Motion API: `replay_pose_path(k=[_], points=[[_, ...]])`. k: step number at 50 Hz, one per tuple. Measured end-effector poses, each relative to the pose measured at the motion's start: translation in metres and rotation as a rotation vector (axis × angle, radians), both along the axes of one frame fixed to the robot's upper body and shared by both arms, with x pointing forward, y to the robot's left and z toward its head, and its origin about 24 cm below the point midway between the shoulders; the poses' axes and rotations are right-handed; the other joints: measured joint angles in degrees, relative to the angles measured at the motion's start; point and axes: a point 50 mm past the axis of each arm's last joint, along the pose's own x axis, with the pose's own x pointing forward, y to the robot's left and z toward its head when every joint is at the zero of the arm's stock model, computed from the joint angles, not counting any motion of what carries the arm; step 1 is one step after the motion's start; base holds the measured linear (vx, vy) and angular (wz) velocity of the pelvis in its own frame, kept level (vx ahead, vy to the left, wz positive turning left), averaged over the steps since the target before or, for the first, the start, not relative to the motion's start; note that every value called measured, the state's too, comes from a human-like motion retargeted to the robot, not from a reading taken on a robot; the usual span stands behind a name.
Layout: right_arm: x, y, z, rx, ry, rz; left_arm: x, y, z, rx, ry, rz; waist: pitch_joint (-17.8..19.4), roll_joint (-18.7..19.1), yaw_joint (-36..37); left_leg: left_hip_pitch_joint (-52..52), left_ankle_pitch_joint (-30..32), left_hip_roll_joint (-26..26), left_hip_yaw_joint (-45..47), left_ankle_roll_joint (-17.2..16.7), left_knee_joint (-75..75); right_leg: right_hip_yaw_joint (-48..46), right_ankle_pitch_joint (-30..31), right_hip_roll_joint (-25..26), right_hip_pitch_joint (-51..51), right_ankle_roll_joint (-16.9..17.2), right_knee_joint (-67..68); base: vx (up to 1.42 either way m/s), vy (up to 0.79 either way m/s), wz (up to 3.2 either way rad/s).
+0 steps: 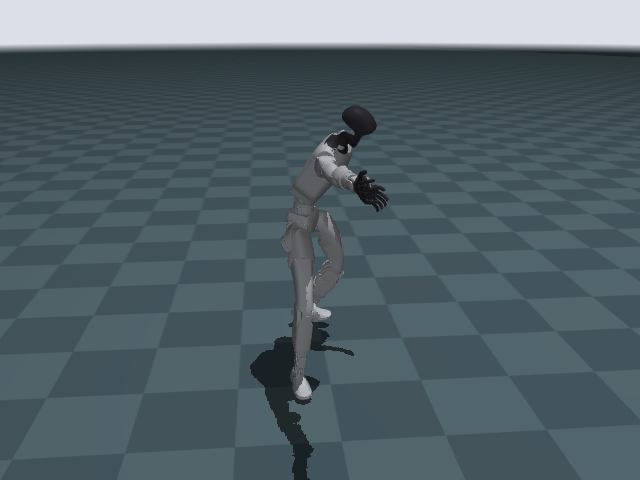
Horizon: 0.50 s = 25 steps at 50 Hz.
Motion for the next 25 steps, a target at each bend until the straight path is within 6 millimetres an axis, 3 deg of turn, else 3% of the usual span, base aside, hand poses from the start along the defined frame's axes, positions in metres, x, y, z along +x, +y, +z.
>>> replay_pose_path(k=[5,8,13,19,25], points=[[0.030,0.027,0.007,-0.232,0.127,-0.099,-0.003,-0.001,0.008,0.309,-0.062,-0.120,-2.17,-0.08,1.10,2.28,1.84,-5.55,1.87,0.56,-7.14,-1.94,-0.68,5.97,3.73,-1.43,-7.27,0.19,-0.34,-0.41],[0.039,0.052,0.014,-0.399,0.164,-0.189,-0.001,0.002,0.003,0.338,-0.035,-0.120,-3.21,0.62,2.86,2.83,1.54,-8.96,-3.38,0.47,-11.66,-3.01,-0.63,9.70,6.57,-1.92,-11.15,0.17,-0.25,-0.44],[0.058,0.121,0.018,-0.733,0.090,-0.237,0.003,-0.007,-0.010,0.263,0.005,-0.083,-4.71,1.52,5.05,4.94,-0.86,-13.68,-11.80,-2.18,-20.37,-4.57,-0.92,15.37,11.65,-0.16,-16.86,0.14,-0.15,-0.41],[0.076,0.207,-0.018,-1.118,0.036,-0.180,0.025,-0.035,-0.013,0.081,0.021,-0.159,-7.88,-0.59,5.86,6.63,-0.81,-14.37,-13.39,-0.91,-21.68,-5.24,-1.50,18.04,15.48,0.90,-21.34,0.08,-0.01,-0.15],[0.078,0.275,-0.071,-1.419,0.005,0.044,0.055,-0.079,0.003,-0.130,0.014,-0.344,-11.69,-2.28,5.96,8.82,-2.60,-14.46,-14.55,-0.36,-24.39,-6.84,-2.68,17.14,17.15,1.33,-20.50,0.04,0.09,0.19]])
